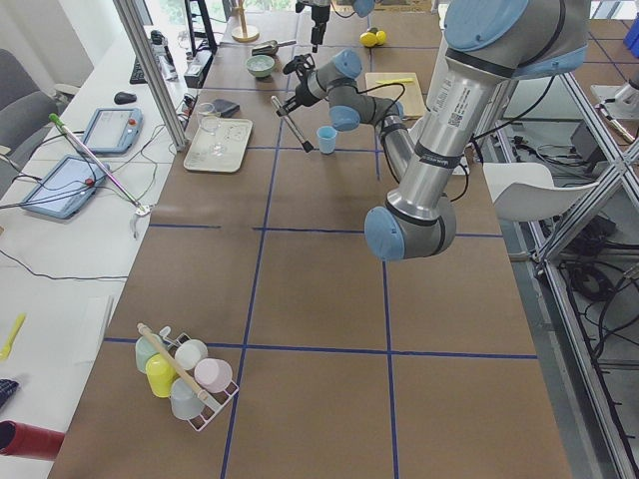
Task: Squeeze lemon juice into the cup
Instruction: 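Lift the muddler out of the cup and carry it back with the left gripper, then lower the muddler onto the table at its starting spot and open the left gripper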
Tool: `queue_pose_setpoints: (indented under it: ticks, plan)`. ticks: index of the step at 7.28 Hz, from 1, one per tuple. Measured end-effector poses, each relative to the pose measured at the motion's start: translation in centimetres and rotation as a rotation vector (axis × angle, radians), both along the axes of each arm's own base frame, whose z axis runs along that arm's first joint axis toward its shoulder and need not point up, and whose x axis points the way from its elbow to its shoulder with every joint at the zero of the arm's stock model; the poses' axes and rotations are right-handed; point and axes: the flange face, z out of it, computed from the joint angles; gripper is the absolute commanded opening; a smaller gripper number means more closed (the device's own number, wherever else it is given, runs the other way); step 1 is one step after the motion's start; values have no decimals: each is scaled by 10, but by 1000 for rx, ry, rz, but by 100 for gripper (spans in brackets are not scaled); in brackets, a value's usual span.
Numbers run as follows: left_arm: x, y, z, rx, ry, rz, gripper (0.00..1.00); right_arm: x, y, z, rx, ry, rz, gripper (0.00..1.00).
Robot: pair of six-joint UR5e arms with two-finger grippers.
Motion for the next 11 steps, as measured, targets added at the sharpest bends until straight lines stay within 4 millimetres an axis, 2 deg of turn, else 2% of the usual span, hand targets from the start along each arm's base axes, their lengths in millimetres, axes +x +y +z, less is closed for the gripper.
queue_pose_setpoints:
  ticks: [1, 2, 3, 4, 5, 6, 7, 8, 11]
  plan:
    - [-35, -19, 32, -171, 41, 81, 0, 0, 0, 1, -2, 1, 0, 100]
    - [-71, -29, 76, -309, 37, 111, 0, 0, 0, 2, -4, 3, 0, 100]
    - [-103, -31, 132, -417, -6, 98, 0, 0, 0, 3, -6, 4, 0, 100]
    - [-119, -29, 192, -497, -78, 95, 0, 1, 1, 4, -8, 5, 0, 100]
    - [-121, -30, 248, -574, -152, 99, 0, 1, 2, 5, -10, 6, 0, 100]
    - [-115, -35, 293, -649, -212, 102, 0, 1, 2, 6, -11, 7, 0, 100]
    - [-108, -41, 322, -711, -259, 103, 0, 1, 2, 6, -11, 7, 0, 100]
    - [-103, -45, 340, -751, -295, 108, 0, 1, 2, 6, -11, 7, 0, 100]
    - [-97, -51, 368, -738, -370, 171, 0, 1, 2, 7, -13, 8, 0, 100]
